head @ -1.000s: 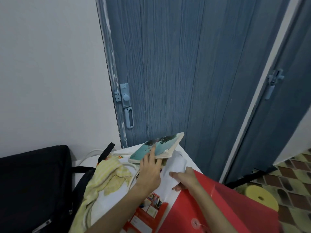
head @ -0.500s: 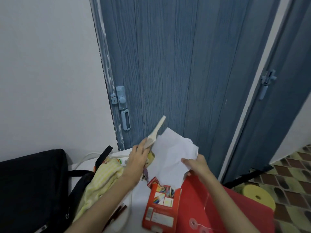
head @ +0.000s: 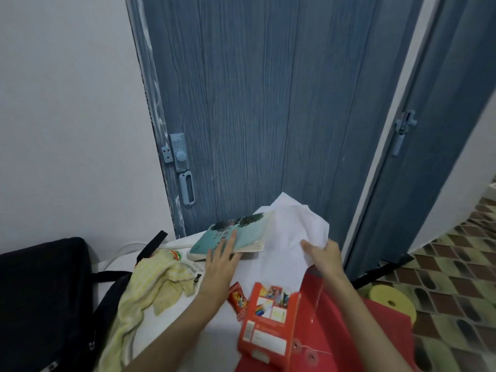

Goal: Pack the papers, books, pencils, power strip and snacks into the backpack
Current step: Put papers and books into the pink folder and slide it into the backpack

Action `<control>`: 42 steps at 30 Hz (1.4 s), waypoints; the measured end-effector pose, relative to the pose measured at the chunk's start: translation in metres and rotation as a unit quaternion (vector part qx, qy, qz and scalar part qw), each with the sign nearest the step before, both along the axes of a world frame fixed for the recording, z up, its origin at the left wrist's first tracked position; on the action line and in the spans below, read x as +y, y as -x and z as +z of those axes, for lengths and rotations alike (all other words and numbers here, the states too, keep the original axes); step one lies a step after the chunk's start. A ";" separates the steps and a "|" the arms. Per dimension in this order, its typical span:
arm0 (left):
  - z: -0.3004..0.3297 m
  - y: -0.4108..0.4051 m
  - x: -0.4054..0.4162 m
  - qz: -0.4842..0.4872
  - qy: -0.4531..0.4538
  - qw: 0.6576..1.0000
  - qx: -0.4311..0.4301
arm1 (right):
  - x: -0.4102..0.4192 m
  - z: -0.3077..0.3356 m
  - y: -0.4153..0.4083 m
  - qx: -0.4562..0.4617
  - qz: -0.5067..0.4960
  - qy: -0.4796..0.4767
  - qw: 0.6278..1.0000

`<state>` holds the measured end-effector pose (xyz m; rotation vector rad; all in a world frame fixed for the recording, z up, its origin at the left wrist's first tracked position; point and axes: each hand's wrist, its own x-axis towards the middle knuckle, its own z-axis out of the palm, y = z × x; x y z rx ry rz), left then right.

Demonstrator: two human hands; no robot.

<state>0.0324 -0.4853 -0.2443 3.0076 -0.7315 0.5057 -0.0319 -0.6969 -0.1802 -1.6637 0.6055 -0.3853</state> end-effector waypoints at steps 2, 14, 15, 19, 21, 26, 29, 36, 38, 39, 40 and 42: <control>-0.001 0.000 0.006 -0.007 -0.015 1.000 0.006 | -0.007 0.004 0.004 -0.018 -0.018 0.037 0.999; 0.020 0.039 -0.017 0.091 0.049 0.967 0.233 | -0.003 -0.029 0.035 -0.030 -0.003 -0.108 0.994; 0.023 0.046 -0.020 0.097 0.043 0.963 0.246 | 0.000 -0.031 0.036 -0.035 -0.002 -0.121 0.992; 0.031 0.074 -0.035 0.095 0.030 0.952 0.289 | 0.007 -0.037 0.044 -0.053 0.025 -0.176 0.983; 0.029 0.084 -0.037 0.064 -0.010 0.945 0.319 | 0.009 -0.037 0.050 -0.034 0.039 -0.149 0.987; 0.035 0.072 -0.008 0.037 -0.093 0.917 0.386 | -0.006 -0.035 0.057 -0.035 -0.082 -0.113 0.990; 0.044 0.065 0.010 0.039 -0.111 0.911 0.396 | -0.011 -0.031 0.062 -0.097 -0.128 -0.150 0.976; 0.044 0.062 -0.019 -0.087 0.064 0.951 0.288 | 0.012 -0.036 0.063 -0.014 -0.098 -0.088 0.991; 0.035 0.059 -0.021 -0.069 0.060 0.946 0.310 | -0.001 -0.016 0.071 -0.028 -0.108 -0.058 0.992; 0.030 0.056 -0.019 -0.051 0.059 0.947 0.311 | -0.008 -0.005 0.077 -0.036 -0.113 -0.037 0.992; 0.027 0.054 -0.018 -0.038 0.068 0.950 0.304 | -0.017 0.007 0.086 -0.050 -0.113 -0.024 0.992; 0.030 0.054 -0.018 -0.027 0.149 0.945 0.291 | -0.033 0.030 0.108 -0.096 -0.078 -0.023 0.992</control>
